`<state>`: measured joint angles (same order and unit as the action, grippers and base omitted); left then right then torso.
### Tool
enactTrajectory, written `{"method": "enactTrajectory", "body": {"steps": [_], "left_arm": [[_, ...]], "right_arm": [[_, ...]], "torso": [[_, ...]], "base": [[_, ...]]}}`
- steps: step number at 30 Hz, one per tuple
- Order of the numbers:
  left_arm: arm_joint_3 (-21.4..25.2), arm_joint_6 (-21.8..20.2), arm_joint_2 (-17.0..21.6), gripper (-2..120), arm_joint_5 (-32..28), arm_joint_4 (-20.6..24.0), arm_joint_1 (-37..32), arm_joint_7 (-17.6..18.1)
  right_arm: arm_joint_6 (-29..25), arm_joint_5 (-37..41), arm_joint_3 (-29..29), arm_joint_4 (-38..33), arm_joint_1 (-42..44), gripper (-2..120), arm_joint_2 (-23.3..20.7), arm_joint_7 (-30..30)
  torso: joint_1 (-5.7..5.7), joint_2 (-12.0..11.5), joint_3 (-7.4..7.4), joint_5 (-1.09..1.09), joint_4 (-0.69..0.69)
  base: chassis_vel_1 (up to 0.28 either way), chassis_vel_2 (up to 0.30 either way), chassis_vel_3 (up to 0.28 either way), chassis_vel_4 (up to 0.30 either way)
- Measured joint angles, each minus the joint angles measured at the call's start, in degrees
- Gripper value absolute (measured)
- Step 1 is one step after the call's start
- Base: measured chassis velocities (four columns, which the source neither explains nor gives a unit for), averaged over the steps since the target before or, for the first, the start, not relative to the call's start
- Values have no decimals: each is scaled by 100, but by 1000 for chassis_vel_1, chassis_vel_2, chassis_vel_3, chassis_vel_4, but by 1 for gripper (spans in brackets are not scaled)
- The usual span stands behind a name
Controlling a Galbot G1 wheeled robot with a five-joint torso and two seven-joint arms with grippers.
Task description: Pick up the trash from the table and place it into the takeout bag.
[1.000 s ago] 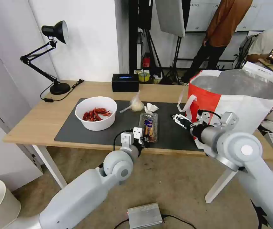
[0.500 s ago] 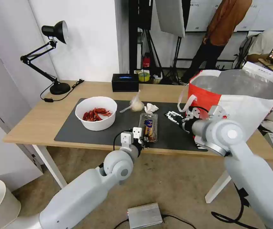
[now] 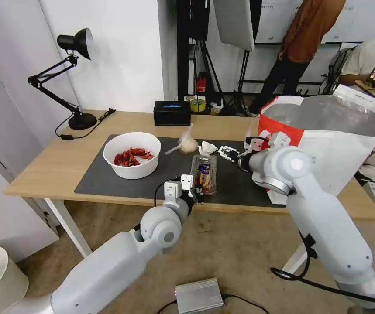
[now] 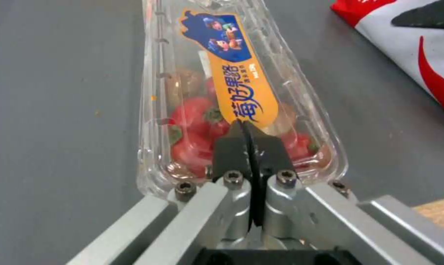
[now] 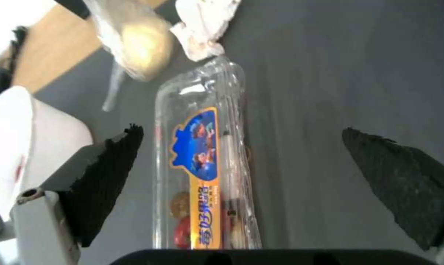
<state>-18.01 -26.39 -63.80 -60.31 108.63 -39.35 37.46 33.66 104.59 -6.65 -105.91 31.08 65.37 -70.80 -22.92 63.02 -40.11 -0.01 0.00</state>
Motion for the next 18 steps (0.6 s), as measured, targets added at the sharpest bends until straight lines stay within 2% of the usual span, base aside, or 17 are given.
{"method": "enactTrajectory", "body": {"steps": [10, 18], "left_arm": [[43, 1, -1, 0, 7, 33, -57, 3], [124, 2, 10, 0, -2, 35, -68, 1]], "right_arm": [[197, 57, 136, 586, -300, 100, 434, -355], [335, -5, 239, 926, -451, 100, 599, -542]], "torso": [[0, 0, 0, 0, 0], [0, 1, 0, 0, 0]], "base": [[0, 0, 0, 0], [0, 0, 0, 0]]}}
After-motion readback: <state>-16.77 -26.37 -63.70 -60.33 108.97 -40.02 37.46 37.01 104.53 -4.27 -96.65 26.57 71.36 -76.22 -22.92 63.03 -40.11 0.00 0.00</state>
